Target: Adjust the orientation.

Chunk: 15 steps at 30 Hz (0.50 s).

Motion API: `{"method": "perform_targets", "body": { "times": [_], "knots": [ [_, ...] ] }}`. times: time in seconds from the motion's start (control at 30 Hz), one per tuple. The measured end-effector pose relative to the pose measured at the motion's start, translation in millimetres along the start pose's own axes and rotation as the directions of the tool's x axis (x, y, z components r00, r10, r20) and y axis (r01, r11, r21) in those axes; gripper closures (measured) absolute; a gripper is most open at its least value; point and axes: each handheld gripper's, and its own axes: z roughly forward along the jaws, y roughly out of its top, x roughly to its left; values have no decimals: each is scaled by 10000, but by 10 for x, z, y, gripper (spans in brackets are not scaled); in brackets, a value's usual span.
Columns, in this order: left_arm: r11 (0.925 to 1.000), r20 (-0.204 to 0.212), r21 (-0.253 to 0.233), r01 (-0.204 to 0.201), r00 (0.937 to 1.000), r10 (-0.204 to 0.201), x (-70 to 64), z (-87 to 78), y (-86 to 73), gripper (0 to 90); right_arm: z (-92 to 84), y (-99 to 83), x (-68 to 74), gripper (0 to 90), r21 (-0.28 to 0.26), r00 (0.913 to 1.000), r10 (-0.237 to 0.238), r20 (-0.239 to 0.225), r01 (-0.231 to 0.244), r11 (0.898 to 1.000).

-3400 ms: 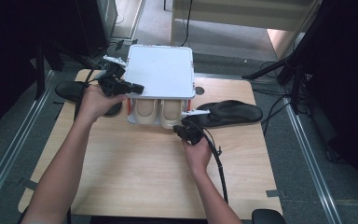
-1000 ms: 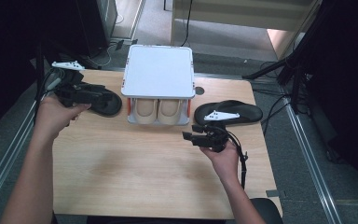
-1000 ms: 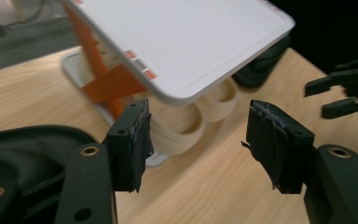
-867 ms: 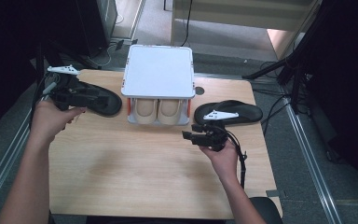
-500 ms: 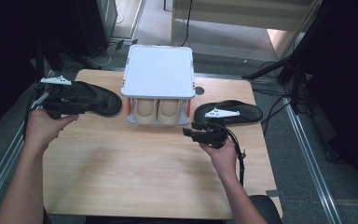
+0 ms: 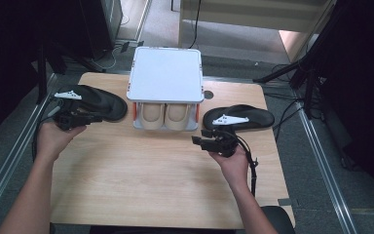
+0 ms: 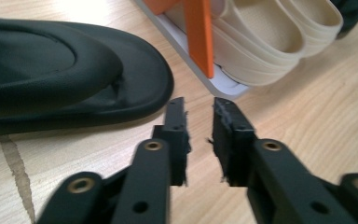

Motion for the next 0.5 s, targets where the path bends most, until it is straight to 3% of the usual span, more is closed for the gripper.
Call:
{"method": "perform_targets", "body": {
  "times": [0.17, 0.5],
  "knots": [
    [10000, -92, 57, -30, 10000, 30, 80, 102, 8, 896, -35, -40, 15, 488, 13, 9998, -65, 211, 65, 10000],
    [9985, -125, 475, 272, 9996, -266, 246, 375, -4, 900, -143, -136, -11, 488, -21, 9985, 210, 511, -210, 9998]
  ]
}}
